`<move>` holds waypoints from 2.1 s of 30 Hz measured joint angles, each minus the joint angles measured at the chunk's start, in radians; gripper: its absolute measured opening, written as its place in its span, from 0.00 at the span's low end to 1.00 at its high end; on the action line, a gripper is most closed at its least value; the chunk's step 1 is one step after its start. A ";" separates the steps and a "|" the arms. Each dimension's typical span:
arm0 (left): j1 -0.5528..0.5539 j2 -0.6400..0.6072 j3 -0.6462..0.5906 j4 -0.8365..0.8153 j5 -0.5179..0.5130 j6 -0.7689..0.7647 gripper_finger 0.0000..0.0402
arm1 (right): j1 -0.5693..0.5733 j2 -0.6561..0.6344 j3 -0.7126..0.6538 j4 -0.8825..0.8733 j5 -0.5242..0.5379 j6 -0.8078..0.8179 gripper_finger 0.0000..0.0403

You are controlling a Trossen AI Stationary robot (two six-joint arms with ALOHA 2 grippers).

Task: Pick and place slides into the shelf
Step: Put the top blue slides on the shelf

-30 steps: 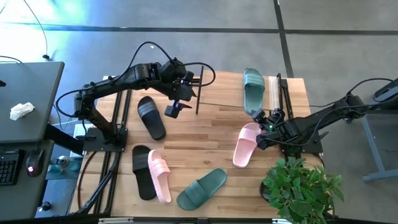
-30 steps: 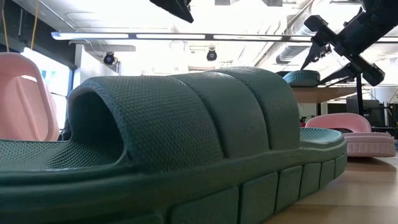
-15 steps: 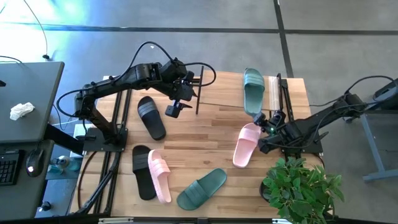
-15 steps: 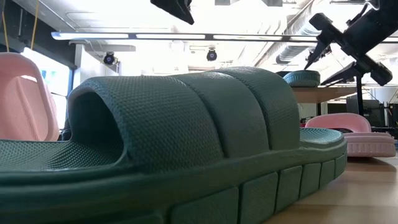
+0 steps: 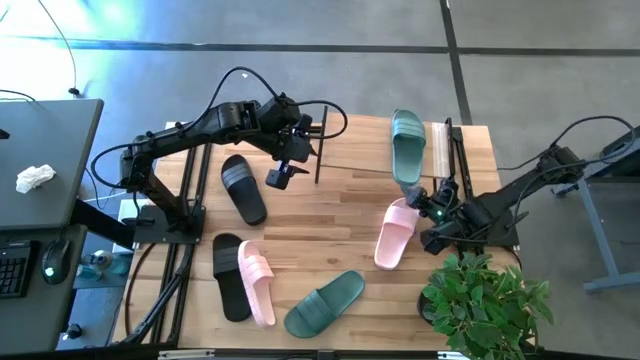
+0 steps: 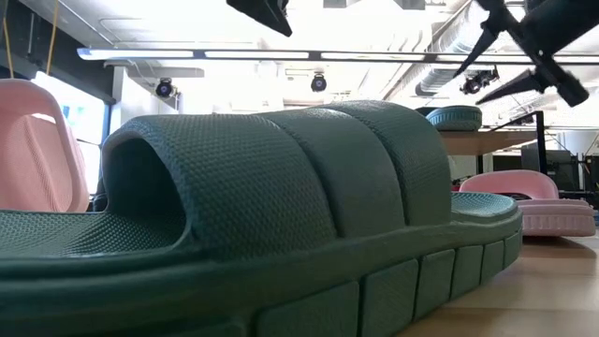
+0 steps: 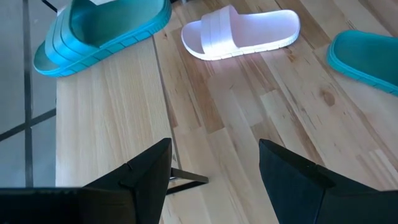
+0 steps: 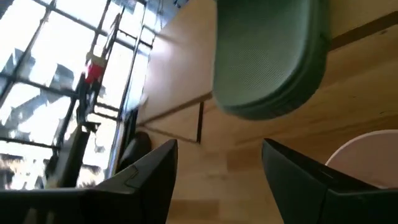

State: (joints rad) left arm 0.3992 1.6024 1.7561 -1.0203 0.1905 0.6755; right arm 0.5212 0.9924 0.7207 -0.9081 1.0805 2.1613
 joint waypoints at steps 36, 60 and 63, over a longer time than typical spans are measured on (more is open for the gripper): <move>0.000 0.000 0.000 0.000 0.000 0.075 0.56 | -0.061 0.101 0.227 -0.159 -0.402 -0.832 0.11; 0.000 -0.001 0.000 0.000 0.000 0.053 0.56 | -0.243 0.134 0.227 -0.259 -0.381 -0.800 0.11; 0.000 -0.001 0.000 0.000 0.000 0.053 0.56 | -0.253 0.134 0.227 -0.259 -0.381 -0.800 0.11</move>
State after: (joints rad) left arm 0.3992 1.6016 1.7561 -1.0199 0.1905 0.7280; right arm 0.2679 1.1267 0.9474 -1.1674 0.6991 1.3609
